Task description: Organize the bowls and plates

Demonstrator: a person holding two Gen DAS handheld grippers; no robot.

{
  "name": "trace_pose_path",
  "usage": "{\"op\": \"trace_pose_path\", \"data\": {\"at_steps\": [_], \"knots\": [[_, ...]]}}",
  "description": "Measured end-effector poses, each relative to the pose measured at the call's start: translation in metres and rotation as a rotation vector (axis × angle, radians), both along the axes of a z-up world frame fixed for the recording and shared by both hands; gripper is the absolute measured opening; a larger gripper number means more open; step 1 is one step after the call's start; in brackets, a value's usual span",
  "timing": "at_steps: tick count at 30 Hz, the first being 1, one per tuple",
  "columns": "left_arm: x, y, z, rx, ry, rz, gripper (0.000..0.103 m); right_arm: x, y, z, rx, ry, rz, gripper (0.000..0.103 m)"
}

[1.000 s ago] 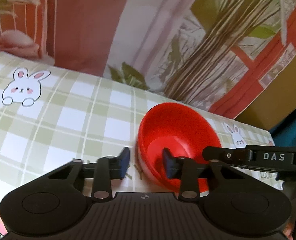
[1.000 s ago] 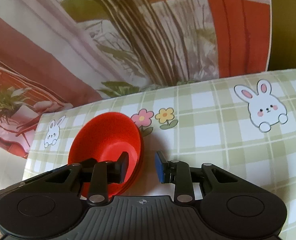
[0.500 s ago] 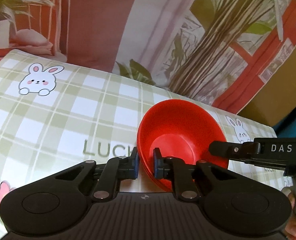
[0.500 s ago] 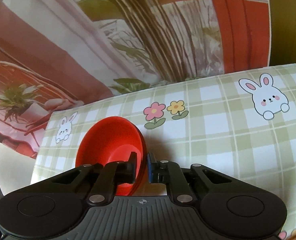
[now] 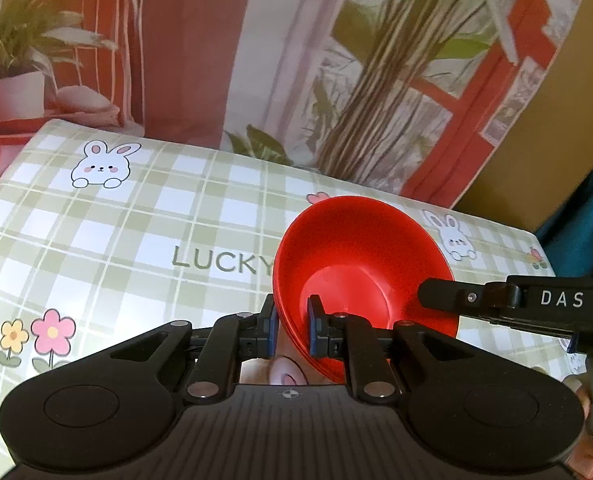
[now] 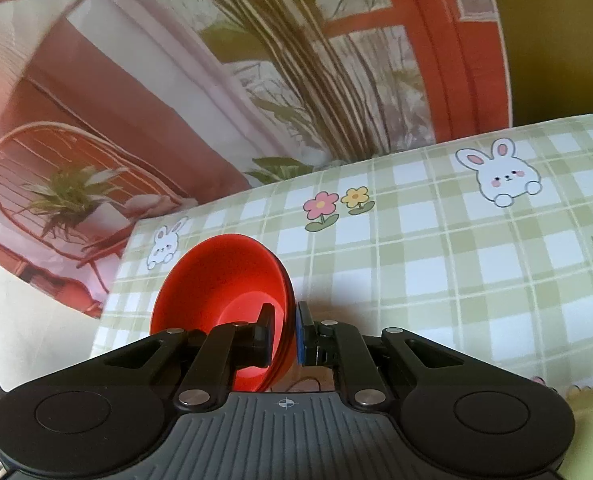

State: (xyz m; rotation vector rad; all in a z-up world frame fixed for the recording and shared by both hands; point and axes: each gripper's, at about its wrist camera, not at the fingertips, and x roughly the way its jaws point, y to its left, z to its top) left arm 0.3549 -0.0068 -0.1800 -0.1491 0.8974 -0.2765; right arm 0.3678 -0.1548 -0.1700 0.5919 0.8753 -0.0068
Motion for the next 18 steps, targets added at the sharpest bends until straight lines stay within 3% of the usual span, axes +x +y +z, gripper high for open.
{"op": "trace_pose_path", "data": {"at_steps": [13, 18], "knots": [[-0.039, -0.033, 0.017, 0.006, -0.013, -0.005, 0.016, -0.049, -0.02, 0.024, -0.044, -0.03, 0.013, 0.012], [-0.049, -0.04, 0.02, 0.005, -0.011, -0.011, 0.016, -0.062, -0.03, 0.026, -0.017, -0.034, 0.013, 0.012]]}}
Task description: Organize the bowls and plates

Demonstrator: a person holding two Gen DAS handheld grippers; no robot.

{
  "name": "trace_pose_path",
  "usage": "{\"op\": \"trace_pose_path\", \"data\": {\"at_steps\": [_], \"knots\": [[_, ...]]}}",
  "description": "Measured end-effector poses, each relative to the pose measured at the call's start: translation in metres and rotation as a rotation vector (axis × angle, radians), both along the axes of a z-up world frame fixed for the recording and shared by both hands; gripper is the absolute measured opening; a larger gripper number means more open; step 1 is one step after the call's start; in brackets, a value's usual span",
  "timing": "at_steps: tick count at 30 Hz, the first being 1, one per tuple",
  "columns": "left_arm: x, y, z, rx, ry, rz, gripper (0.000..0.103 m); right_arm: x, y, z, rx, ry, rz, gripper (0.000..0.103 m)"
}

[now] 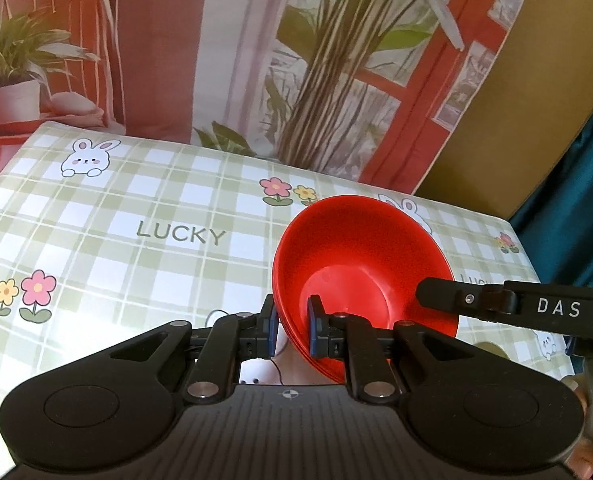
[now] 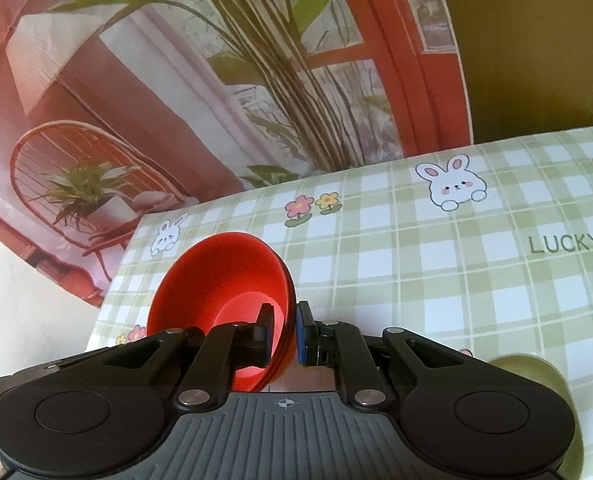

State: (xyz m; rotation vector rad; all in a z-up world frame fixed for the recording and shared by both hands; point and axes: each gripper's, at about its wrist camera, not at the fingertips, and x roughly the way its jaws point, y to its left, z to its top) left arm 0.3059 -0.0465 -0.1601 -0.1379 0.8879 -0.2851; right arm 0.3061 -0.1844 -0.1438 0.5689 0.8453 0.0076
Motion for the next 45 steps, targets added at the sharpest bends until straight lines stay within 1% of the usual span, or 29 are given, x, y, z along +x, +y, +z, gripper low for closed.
{"op": "trace_pose_path", "data": {"at_steps": [8, 18, 27, 32, 35, 39, 45], "knots": [[-0.011, -0.019, 0.002, 0.007, -0.001, -0.035, 0.016, -0.02, -0.021, 0.001, 0.029, 0.0, -0.029, 0.012], [-0.028, -0.047, 0.008, 0.0, -0.004, -0.089, 0.017, -0.05, -0.049, 0.008, 0.029, -0.018, -0.042, 0.012], [-0.04, -0.07, 0.004, -0.046, 0.023, -0.152, 0.018, -0.08, -0.076, 0.014, 0.007, -0.017, -0.058, 0.012], [-0.047, -0.084, 0.0, -0.048, 0.042, -0.192, 0.019, -0.096, -0.088, 0.008, 0.007, -0.001, -0.076, 0.012], [-0.054, -0.093, -0.003, -0.034, 0.05, -0.22, 0.019, -0.104, -0.093, 0.003, -0.004, 0.012, -0.084, 0.012], [-0.059, -0.103, -0.008, -0.023, 0.066, -0.251, 0.02, -0.112, -0.098, -0.002, -0.01, 0.026, -0.094, 0.015], [-0.063, -0.109, -0.015, -0.006, 0.083, -0.277, 0.02, -0.12, -0.103, -0.009, -0.015, 0.04, -0.097, 0.015]]}}
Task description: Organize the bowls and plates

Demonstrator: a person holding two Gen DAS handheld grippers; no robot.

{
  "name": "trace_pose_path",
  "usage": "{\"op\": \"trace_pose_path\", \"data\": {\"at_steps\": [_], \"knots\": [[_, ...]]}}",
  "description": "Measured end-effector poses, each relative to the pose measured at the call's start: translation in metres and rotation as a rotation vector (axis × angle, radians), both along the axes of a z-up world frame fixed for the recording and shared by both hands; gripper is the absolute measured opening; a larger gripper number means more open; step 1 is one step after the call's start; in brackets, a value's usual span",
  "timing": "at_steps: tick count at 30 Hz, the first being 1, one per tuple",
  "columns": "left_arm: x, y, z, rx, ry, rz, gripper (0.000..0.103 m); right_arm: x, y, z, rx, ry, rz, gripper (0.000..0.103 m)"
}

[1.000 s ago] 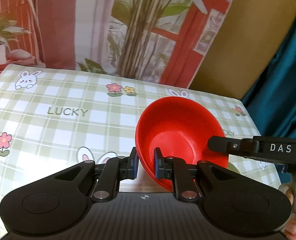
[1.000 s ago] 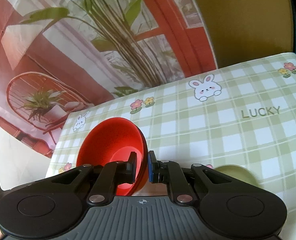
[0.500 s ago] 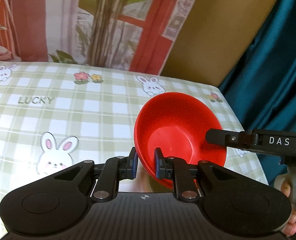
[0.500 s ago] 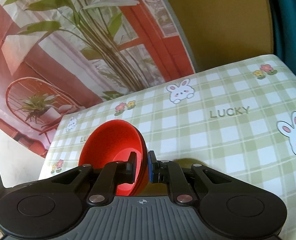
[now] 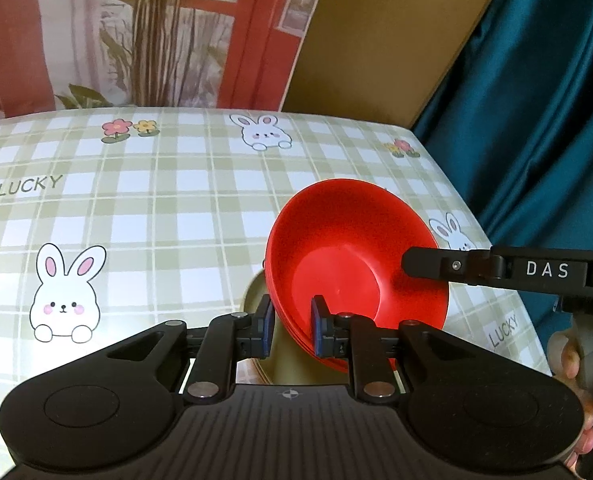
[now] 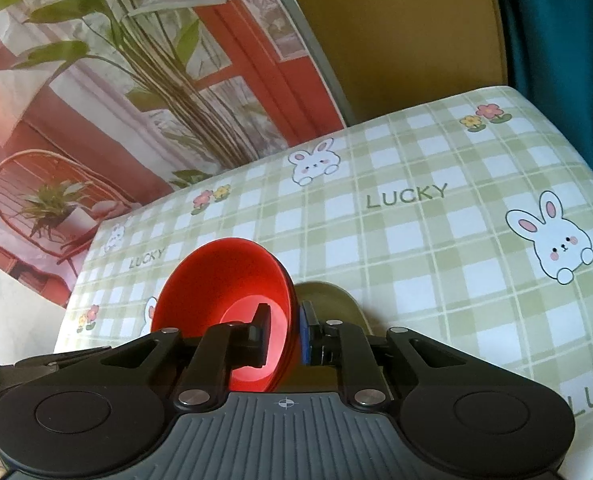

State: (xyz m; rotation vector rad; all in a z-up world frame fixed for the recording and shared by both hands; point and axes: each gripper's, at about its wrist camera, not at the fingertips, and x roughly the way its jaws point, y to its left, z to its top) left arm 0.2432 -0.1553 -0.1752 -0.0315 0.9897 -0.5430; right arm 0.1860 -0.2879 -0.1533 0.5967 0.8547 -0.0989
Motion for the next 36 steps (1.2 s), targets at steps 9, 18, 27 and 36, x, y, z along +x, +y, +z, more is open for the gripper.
{"op": "trace_pose_path", "data": {"at_steps": [9, 18, 27, 36], "knots": [[-0.003, -0.006, -0.009, 0.022, 0.025, -0.02, 0.02, -0.005, -0.001, -0.008, 0.002, 0.021, 0.003, 0.015], [-0.003, -0.011, -0.019, 0.049, 0.046, -0.038, 0.02, -0.008, -0.003, -0.02, 0.011, 0.054, 0.001, 0.015], [-0.004, -0.011, -0.023, 0.064, 0.056, -0.044, 0.02, -0.008, -0.004, -0.031, 0.025, 0.082, 0.002, 0.015], [-0.005, -0.013, -0.027, 0.077, 0.061, -0.049, 0.021, -0.006, -0.004, -0.037, 0.025, 0.104, 0.014, 0.015]]}}
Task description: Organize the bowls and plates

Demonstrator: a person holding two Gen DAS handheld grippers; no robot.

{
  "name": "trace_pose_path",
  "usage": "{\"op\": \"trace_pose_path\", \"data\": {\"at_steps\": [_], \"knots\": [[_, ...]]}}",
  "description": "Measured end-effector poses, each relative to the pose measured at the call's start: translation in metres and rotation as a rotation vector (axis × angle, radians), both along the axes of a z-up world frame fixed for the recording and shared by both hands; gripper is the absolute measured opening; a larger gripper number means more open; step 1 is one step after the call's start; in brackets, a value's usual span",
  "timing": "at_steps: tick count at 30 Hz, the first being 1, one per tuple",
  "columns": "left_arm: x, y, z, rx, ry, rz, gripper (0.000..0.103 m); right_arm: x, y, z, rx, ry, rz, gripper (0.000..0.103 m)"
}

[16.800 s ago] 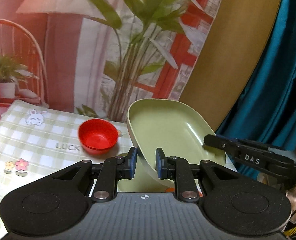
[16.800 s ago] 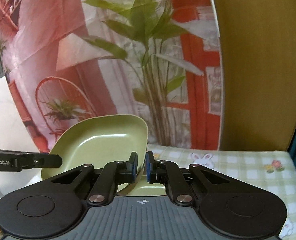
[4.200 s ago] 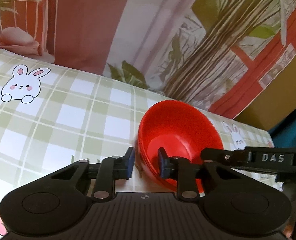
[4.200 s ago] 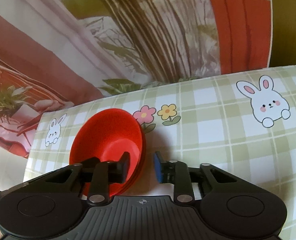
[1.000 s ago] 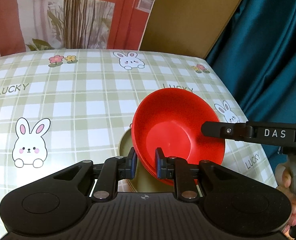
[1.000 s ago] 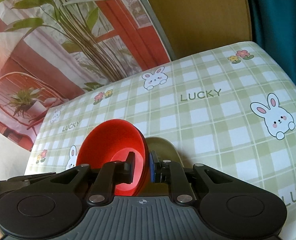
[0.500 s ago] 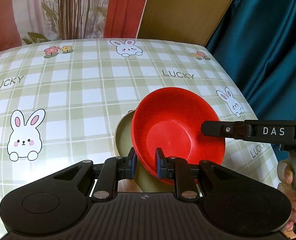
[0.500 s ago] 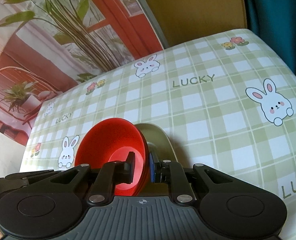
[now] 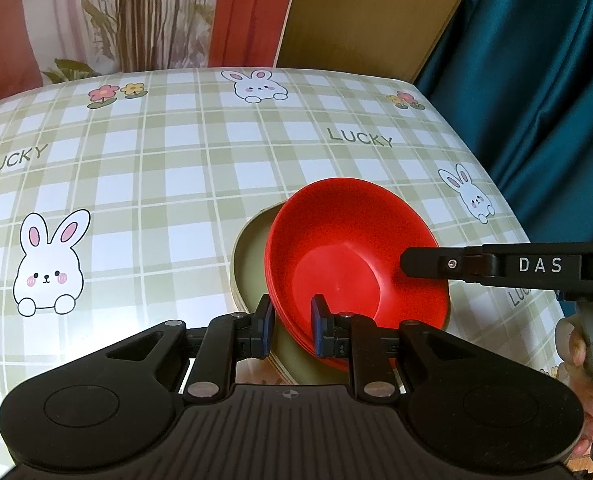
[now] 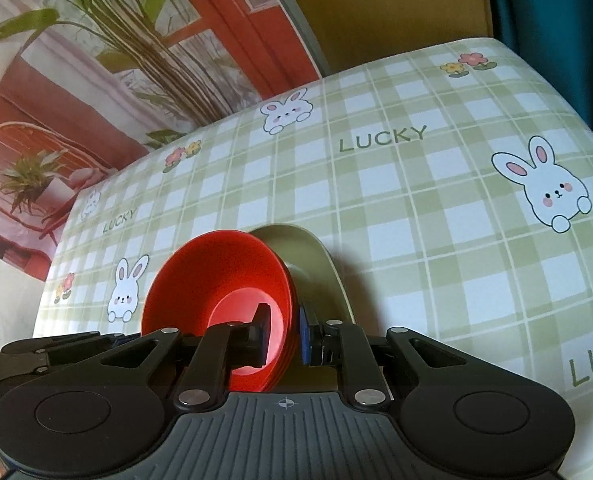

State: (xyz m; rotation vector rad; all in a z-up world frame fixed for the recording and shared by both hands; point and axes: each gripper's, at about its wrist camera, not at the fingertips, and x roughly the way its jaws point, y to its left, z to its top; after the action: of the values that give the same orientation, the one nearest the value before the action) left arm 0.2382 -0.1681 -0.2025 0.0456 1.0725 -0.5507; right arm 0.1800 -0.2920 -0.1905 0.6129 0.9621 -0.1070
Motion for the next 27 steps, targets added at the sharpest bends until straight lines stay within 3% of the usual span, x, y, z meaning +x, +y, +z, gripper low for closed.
{"op": "trace_pose_path", "data": {"at_steps": [12, 19, 27], "knots": [[-0.004, -0.002, 0.002, 0.004, -0.031, -0.024, 0.021, 0.001, -0.005, -0.002, 0.013, 0.007, -0.016, 0.016], [-0.008, -0.002, 0.01, 0.0, -0.073, -0.058, 0.04, 0.0, -0.004, 0.005, 0.004, -0.008, -0.022, 0.022], [-0.013, 0.001, 0.023, -0.024, -0.104, -0.07, 0.045, -0.001, -0.003, 0.021, -0.045, -0.042, -0.014, 0.026]]}}
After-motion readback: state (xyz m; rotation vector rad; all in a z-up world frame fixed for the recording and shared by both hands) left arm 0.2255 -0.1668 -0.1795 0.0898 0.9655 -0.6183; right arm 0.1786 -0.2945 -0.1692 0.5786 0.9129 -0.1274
